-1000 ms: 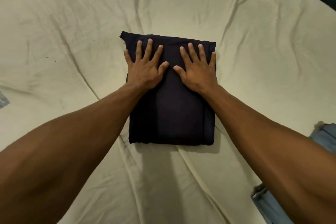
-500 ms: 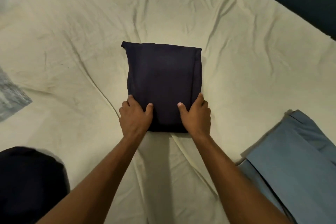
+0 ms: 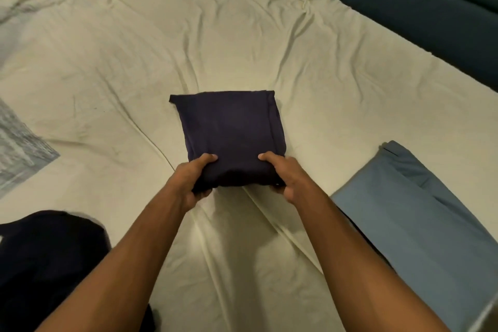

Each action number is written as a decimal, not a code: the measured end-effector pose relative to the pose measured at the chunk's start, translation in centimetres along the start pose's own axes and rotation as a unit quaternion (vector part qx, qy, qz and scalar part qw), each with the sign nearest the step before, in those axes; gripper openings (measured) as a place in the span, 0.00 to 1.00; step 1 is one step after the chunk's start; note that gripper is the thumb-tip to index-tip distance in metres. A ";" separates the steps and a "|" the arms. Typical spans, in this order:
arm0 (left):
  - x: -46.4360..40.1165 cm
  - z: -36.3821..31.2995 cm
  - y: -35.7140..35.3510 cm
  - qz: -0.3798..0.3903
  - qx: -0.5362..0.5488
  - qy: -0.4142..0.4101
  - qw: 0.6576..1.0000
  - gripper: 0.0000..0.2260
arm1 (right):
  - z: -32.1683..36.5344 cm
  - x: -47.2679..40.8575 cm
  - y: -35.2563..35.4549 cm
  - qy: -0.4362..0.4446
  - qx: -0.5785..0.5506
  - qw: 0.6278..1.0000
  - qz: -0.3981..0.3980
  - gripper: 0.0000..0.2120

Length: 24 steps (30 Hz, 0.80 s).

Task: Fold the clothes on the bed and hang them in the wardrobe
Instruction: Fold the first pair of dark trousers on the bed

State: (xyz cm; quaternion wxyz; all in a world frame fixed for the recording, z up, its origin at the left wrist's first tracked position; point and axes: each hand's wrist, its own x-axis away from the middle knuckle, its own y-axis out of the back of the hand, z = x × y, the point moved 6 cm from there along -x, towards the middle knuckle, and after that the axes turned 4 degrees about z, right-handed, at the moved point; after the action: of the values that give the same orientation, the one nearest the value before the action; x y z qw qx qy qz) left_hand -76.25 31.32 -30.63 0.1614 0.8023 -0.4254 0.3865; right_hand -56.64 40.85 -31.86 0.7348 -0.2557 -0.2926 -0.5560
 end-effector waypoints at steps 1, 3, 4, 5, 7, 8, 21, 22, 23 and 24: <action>1.2 1.1 -0.1 0.000 -0.003 0.004 1.000 0.19 | -0.9 0.9 0.5 -0.005 -0.014 1.000 0.004 0.23; 3.6 3.7 -0.1 0.003 -0.005 0.018 1.000 0.18 | -3.4 2.9 1.5 -0.023 -0.047 0.998 0.017 0.20; 4.7 5.2 0.1 0.003 -0.007 0.028 1.000 0.18 | -4.9 3.7 2.0 -0.033 -0.061 0.997 0.023 0.19; 5.7 6.8 0.4 0.002 -0.008 0.036 0.999 0.18 | -6.5 4.8 2.4 -0.041 -0.067 0.997 0.027 0.19; 7.9 9.9 1.0 0.003 -0.003 0.047 0.999 0.17 | -9.6 6.9 3.3 -0.054 -0.076 0.995 0.035 0.18; 9.0 11.3 1.2 0.006 0.001 0.050 0.999 0.17 | -11.1 8.0 3.8 -0.062 -0.080 0.994 0.040 0.17; 18.7 27.3 2.4 0.106 -0.119 0.174 0.972 0.20 | -22.9 17.9 12.0 -0.140 -0.013 0.990 0.023 0.21; 18.2 27.2 2.9 0.077 -0.138 0.156 0.975 0.20 | -23.0 18.1 12.0 -0.136 -0.019 0.990 0.023 0.20; 17.7 26.6 3.5 0.037 -0.164 0.121 0.978 0.20 | -23.0 18.4 11.9 -0.130 -0.023 0.991 0.025 0.19; 17.1 25.7 4.1 -0.008 -0.201 0.074 0.977 0.22 | -23.0 18.5 11.7 -0.125 -0.024 0.992 0.026 0.20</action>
State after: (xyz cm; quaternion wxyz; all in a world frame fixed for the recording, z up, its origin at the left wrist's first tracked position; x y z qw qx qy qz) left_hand -61.33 4.31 -34.63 0.3538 0.7257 -0.4748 0.3503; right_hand -38.05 15.38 -35.29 0.7000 -0.3484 -0.3616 -0.5078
